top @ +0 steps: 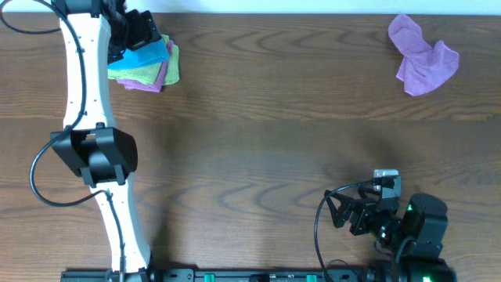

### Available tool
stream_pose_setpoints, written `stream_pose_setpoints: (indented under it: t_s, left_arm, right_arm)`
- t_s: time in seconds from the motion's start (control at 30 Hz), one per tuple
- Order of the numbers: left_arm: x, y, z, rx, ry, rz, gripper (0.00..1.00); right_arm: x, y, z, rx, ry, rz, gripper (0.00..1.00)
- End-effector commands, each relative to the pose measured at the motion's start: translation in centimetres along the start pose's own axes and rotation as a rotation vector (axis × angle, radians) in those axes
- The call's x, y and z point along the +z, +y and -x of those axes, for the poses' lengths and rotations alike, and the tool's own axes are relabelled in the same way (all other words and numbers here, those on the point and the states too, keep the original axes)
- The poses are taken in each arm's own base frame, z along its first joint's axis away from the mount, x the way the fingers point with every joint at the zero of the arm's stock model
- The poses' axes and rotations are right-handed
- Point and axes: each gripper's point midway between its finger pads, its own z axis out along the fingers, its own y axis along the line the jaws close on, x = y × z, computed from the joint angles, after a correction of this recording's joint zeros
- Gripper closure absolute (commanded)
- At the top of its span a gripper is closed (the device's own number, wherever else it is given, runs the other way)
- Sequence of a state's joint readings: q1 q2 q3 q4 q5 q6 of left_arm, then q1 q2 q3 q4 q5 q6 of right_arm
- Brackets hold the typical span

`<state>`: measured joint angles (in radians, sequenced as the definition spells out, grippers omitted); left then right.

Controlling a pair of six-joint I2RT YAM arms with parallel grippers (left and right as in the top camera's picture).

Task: Fold the cloth

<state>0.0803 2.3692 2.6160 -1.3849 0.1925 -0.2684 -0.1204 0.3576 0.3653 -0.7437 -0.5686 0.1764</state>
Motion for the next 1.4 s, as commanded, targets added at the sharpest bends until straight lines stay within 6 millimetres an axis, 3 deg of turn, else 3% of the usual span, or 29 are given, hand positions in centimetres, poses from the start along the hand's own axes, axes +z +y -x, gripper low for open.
stream_pose_setpoints:
  t_s: [0.0, 0.3, 0.53, 0.77, 1.1, 1.37]
  left_arm:
    - [-3.6, -1.3, 0.5, 0.069, -0.087, 0.000, 0.05]
    - [-8.0, -2.0, 0.5, 0.113, -0.213, 0.088, 0.05]
    - [-8.3, -1.1, -1.5, 0.114, -0.255, 0.074, 0.04]
    - [-9.5, 1.0, -5.0, 0.110, -0.338, 0.082, 0.05]
    - [-12.8, 4.5, -12.2, 0.134, -0.418, 0.109, 0.05]
    - [-11.5, 7.2, -17.8, 0.132, -0.513, 0.078, 0.05]
  right_arm:
    - [-0.1, 0.0, 0.0, 0.013, -0.005, -0.001, 0.01]
    - [-0.1, 0.0, 0.0, 0.013, -0.005, -0.001, 0.01]
    - [-0.1, 0.0, 0.0, 0.013, -0.005, -0.001, 0.01]
    - [-0.1, 0.0, 0.0, 0.013, -0.005, -0.001, 0.01]
    - [-0.1, 0.0, 0.0, 0.013, -0.005, -0.001, 0.01]
    - [-0.1, 0.0, 0.0, 0.013, -0.005, -0.001, 0.01]
